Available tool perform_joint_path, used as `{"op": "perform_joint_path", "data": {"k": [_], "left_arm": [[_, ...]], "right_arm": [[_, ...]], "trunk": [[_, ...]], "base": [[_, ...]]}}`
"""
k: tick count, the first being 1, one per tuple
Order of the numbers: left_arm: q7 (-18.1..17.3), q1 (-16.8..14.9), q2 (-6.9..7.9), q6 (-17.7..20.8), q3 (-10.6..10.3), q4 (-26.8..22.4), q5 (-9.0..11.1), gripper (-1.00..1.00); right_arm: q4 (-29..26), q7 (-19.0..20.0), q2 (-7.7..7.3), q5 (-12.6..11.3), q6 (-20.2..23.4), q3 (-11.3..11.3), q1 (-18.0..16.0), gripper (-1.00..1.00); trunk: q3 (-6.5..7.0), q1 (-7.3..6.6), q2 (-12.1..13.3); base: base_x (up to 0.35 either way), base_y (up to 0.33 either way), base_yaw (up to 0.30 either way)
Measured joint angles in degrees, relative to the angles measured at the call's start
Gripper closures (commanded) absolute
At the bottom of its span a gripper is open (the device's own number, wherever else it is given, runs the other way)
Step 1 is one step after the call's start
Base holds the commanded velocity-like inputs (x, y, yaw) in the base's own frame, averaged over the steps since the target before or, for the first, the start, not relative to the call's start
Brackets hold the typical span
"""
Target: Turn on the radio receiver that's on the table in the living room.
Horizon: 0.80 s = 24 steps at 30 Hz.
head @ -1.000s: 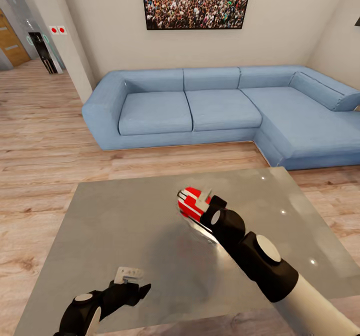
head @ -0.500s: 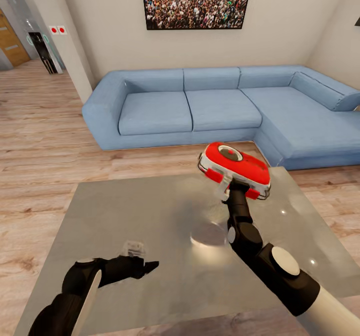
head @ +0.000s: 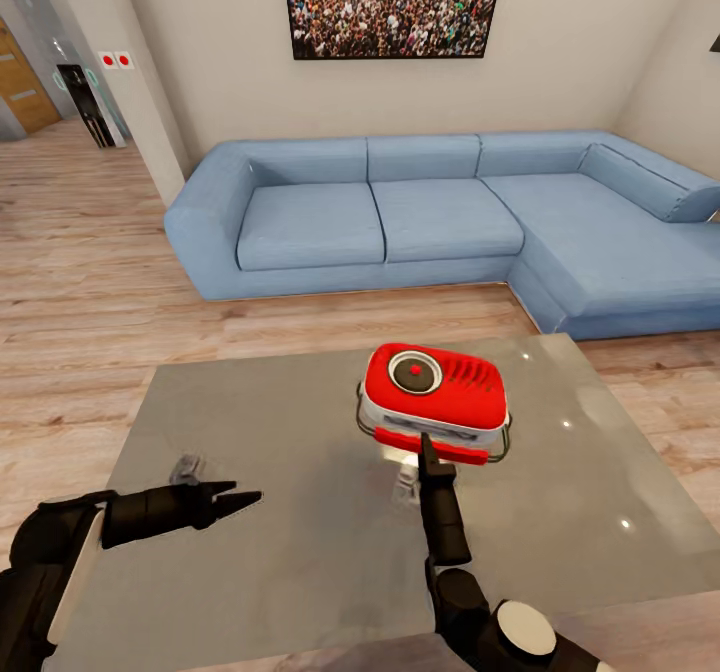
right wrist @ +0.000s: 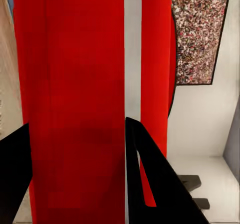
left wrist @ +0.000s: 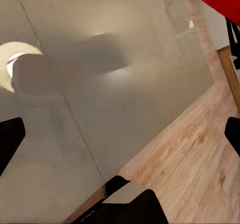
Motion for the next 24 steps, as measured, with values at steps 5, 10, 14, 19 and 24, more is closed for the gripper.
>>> {"op": "perform_joint_path", "data": {"k": [5, 10, 14, 19, 24], "left_arm": [[-1.24, -0.9, 1.2, 0.14, 0.78, -0.53, 0.73, -1.0], [-1.69, -3.29, 1.36, 1.1, 0.85, -0.58, 1.01, -1.0], [-1.97, -6.34, 1.07, 2.91, 0.89, -0.57, 1.22, -1.0], [-1.99, -7.28, 0.65, 3.26, 0.94, -0.57, 3.48, -1.0], [-1.92, -8.13, 0.43, 4.05, 0.9, -0.57, 7.35, -1.0]], "right_arm": [[1.95, -3.12, 1.4, 0.33, -1.93, 1.18, 0.03, 1.0], [2.29, -5.21, 2.66, 0.31, -2.86, 1.24, 0.03, 1.0], [3.81, -6.8, 3.41, 0.0, -3.05, 1.25, 0.03, 1.0], [4.55, -7.91, 3.55, -0.01, -3.26, 1.38, 0.03, 1.0], [4.74, -8.61, 3.52, 0.11, -3.41, 1.49, 0.03, 1.0]], "trunk": [[0.0, 0.0, 0.0], [0.0, 0.0, 0.0], [0.0, 0.0, 0.0], [0.0, 0.0, 0.0], [0.0, 0.0, 0.0]], "base": [[0.0, 0.0, 0.0], [0.0, 0.0, 0.0], [0.0, 0.0, 0.0], [0.0, 0.0, 0.0], [0.0, 0.0, 0.0]]}}
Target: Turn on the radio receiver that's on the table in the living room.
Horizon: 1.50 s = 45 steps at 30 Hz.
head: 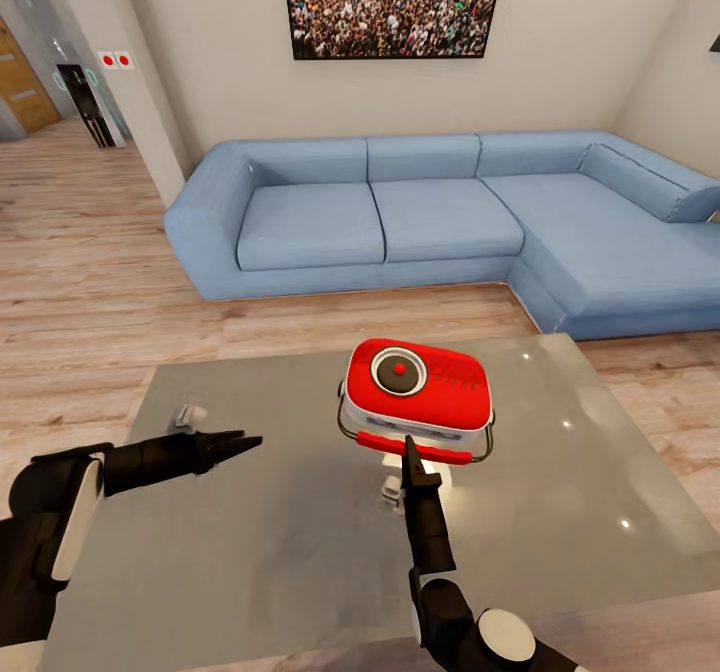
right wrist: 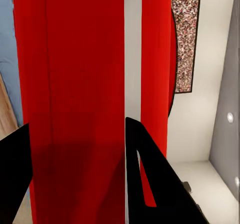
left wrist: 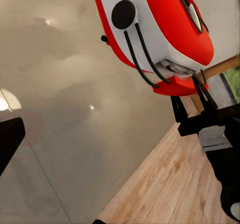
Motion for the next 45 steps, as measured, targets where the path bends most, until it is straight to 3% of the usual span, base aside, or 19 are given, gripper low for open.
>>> {"op": "perform_joint_path", "data": {"k": [10, 15, 19, 21, 26, 28, 29, 30, 33, 37, 39, 45], "left_arm": [[0.35, -2.01, -0.08, 1.78, -0.04, 0.0, 1.03, -1.0], [0.5, -2.29, -0.12, 2.08, -0.04, 0.0, 1.05, -1.0], [0.45, -2.38, -0.25, 2.36, -0.04, 0.0, 1.1, -1.0], [0.43, -2.53, -0.71, 2.45, -0.04, 0.0, 1.12, -1.0], [0.41, -3.79, -1.49, 2.56, -0.04, 0.04, 1.19, -1.0], [0.45, -4.36, -2.42, 2.58, -0.09, 0.07, 1.17, -1.0], [0.48, -4.82, -3.39, 2.65, -0.11, 0.08, 1.18, -1.0], [0.49, -5.09, -3.84, 2.7, -0.12, 0.09, 1.15, -1.0], [0.5, -6.06, -5.18, 2.9, -0.17, 0.1, 1.16, -1.0], [0.54, -7.64, -6.74, 3.02, -0.3, 0.27, 0.92, -1.0], [0.6, -9.26, -8.87, 3.3, -0.43, 0.33, 0.75, -1.0], [0.72, -9.92, -10.9, 3.37, -0.59, 0.35, 0.56, -1.0]], "right_arm": [[0.04, -1.56, -0.01, 0.09, -0.07, 0.04, -0.34, 1.0], [0.1, -1.54, 0.77, 0.07, 0.0, 0.0, -0.35, 1.0], [3.58, -1.7, 1.32, 0.16, -0.2, 0.12, -0.34, 1.0], [7.56, -1.57, 3.13, 0.19, -0.79, 0.13, -0.32, 1.0], [19.96, -6.79, 7.86, 3.48, -3.62, 0.22, -0.34, 1.0], [25.7, -9.42, 10.46, 4.23, -5.34, 0.11, -0.31, 1.0], [30.64, -11.69, 12.64, 4.84, -6.56, -0.01, -0.31, 1.0], [32.56, -13.13, 13.52, 5.13, -7.15, 0.21, -0.32, 1.0], [35.59, -15.78, 14.86, 5.25, -7.9, 0.0, -0.35, 1.0], [36.51, -16.99, 15.34, 5.28, -8.09, -0.06, -0.35, 1.0], [36.81, -18.04, 15.55, 5.33, -7.91, -0.08, -0.35, 1.0], [36.91, -19.12, 15.75, 5.36, -7.73, -0.03, -0.08, 1.0]], "trunk": [[0.0, 0.0, 0.0], [0.0, 0.0, 0.0], [0.0, 0.0, 0.0], [-0.01, 0.0, 0.0], [0.0, 0.0, 0.0], [-0.01, 0.0, 0.0], [-0.01, 0.0, 0.0], [-0.01, 0.0, 0.0], [0.0, 0.0, 0.0], [0.0, 0.0, 0.0], [0.0, 0.0, 0.0], [0.0, 0.0, 0.0]], "base": [[0.0, 0.0, 0.0], [0.0, 0.0, 0.0], [0.0, 0.0, 0.0], [0.0, 0.0, 0.0], [0.0, 0.0, 0.0], [0.0, 0.0, 0.0], [0.0, 0.0, 0.0], [0.0, 0.0, 0.0], [0.0, 0.0, 0.0], [0.0, 0.0, 0.0], [0.0, 0.0, 0.0], [0.0, 0.0, 0.0]]}}
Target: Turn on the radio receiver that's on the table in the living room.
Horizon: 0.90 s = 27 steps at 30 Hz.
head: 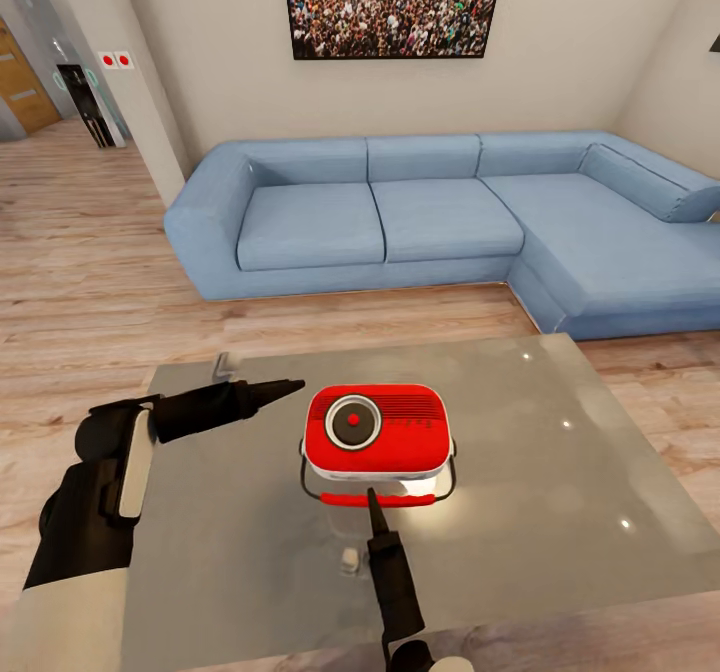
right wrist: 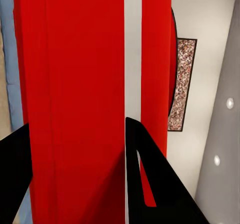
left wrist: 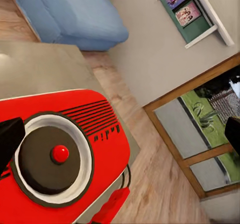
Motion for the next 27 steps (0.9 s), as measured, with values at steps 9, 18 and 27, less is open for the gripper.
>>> {"op": "perform_joint_path", "data": {"k": [9, 18, 27], "left_arm": [[0.04, -0.06, -0.54, 0.09, -5.98, 0.0, -1.11, 1.0], [0.13, -0.06, -4.24, 0.09, -7.8, 0.0, -4.81, 1.0], [0.13, -0.06, -5.19, 0.11, -7.97, 0.0, -6.16, 1.0]], "right_arm": [[0.05, -0.4, 0.73, -0.11, 0.0, -0.11, 0.09, 1.0], [0.04, -0.28, 0.74, -0.08, 0.1, -0.04, 0.11, 1.0], [0.06, 0.22, 0.74, -0.09, 0.3, -0.03, 0.12, 1.0]], "trunk": [[0.0, 0.0, 0.0], [0.0, 0.0, 0.0], [0.0, 0.0, 0.0]], "base": [[0.0, 0.0, 0.0], [0.0, 0.0, 0.0], [0.0, 0.0, 0.0]]}}
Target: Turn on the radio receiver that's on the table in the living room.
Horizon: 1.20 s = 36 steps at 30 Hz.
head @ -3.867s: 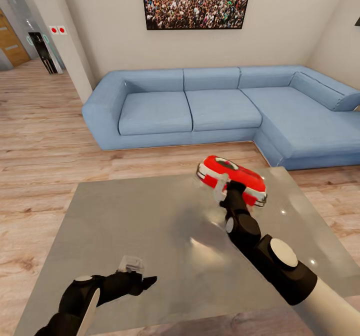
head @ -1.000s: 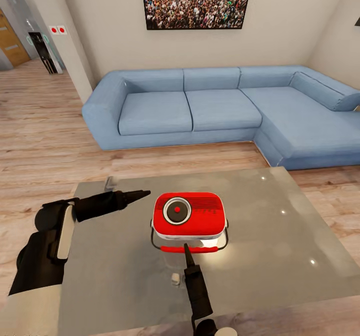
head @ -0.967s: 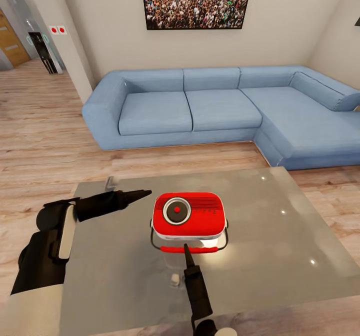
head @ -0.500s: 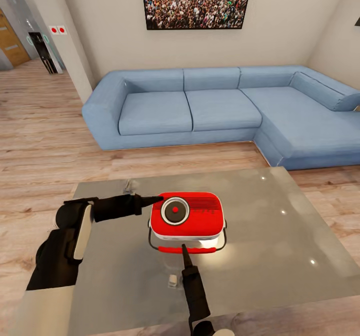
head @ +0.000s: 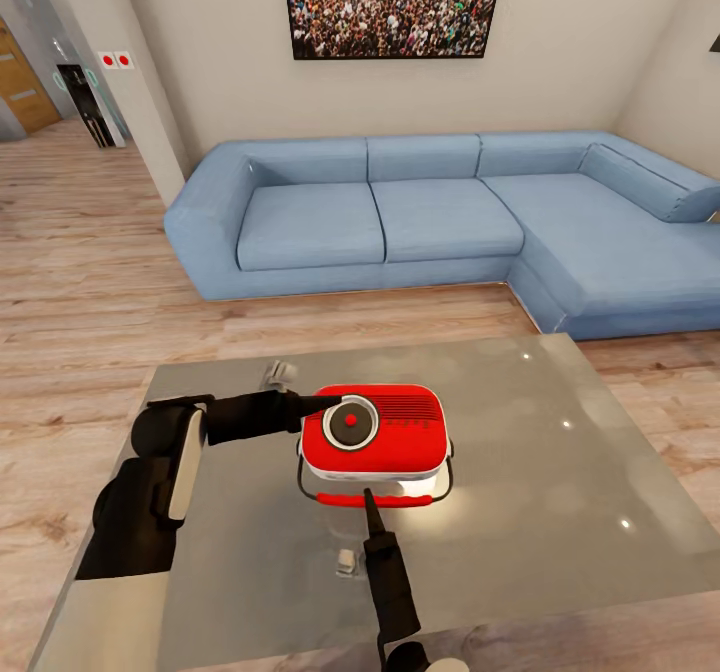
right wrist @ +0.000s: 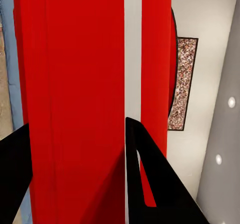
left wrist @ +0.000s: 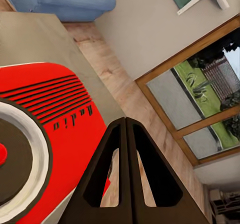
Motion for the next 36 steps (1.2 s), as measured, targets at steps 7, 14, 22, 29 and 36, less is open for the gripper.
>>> {"op": "perform_joint_path", "data": {"k": [7, 14, 22, 29, 36], "left_arm": [[0.0, 0.0, 0.05, 0.04, -0.01, 0.0, -0.08, 1.0], [0.13, 0.0, 0.22, 0.04, -0.01, -0.02, -0.14, 1.0], [0.15, 0.0, 0.3, 0.04, 0.06, 0.06, -5.36, 1.0], [0.15, 0.0, 0.15, 0.04, 0.0, 0.49, -6.07, 1.0], [0.17, 0.0, 0.21, 0.04, -0.08, 1.17, -6.32, 1.0]], "right_arm": [[6.18, 0.38, -0.01, -0.11, 1.51, -0.1, -0.02, 1.0], [7.04, 0.26, 0.0, -0.44, 1.66, -0.61, -0.01, 1.0], [7.06, -0.12, 0.0, -0.65, 1.55, -1.13, 0.01, 1.0], [7.01, -0.56, 0.0, -0.63, 1.69, -1.11, 0.03, 1.0], [7.01, -0.62, 0.0, -0.62, 1.73, -1.12, 0.04, 1.0]], "trunk": [[0.0, 0.0, 0.0], [0.0, 0.0, 0.0], [0.0, 0.0, 0.0], [0.0, 0.0, 0.0], [0.0, 0.0, 0.0]], "base": [[0.0, 0.0, 0.0], [0.0, 0.0, 0.0], [0.0, 0.0, 0.0], [0.0, 0.0, 0.0], [0.0, 0.0, 0.0]]}}
